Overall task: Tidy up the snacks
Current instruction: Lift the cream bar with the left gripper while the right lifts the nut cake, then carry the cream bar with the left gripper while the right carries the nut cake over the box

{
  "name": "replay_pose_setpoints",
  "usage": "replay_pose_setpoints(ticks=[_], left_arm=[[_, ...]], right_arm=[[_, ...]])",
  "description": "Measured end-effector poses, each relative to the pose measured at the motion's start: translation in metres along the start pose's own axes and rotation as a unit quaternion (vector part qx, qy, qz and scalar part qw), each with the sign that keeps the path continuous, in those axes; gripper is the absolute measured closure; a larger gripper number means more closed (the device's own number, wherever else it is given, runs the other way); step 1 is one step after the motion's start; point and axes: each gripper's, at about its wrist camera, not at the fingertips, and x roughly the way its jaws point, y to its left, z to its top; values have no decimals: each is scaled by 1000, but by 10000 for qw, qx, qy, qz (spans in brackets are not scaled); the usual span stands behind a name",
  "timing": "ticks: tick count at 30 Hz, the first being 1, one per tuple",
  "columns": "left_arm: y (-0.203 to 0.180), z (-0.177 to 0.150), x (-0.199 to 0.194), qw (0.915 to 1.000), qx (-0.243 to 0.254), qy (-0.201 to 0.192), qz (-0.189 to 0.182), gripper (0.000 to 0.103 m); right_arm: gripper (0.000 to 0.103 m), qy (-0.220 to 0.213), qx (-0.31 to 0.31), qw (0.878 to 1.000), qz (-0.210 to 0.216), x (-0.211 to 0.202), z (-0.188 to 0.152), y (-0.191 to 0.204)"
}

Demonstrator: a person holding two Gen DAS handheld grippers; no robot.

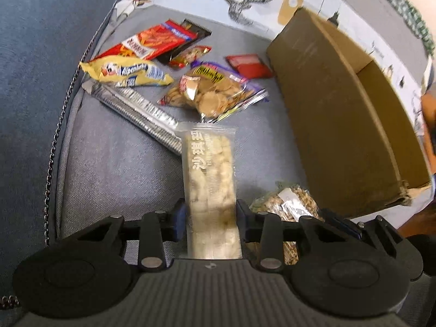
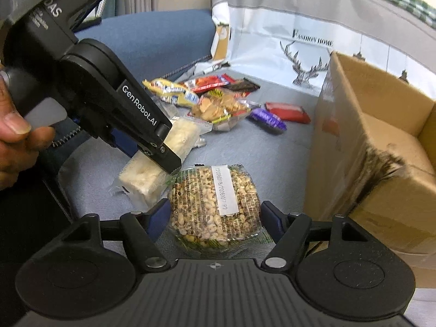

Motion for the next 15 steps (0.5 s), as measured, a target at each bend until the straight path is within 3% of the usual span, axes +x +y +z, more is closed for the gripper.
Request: replay_pose_setpoints(ticks=[7, 15], left_arm=[[0, -8, -28, 9964, -26, -677, -512, 63], [3, -19, -54, 9859, -58, -1314, -1035, 63]], right_arm=[[30, -396, -173, 9990, -58, -38, 8, 5], [29, -1214, -483, 9913, -129, -105, 40, -14]])
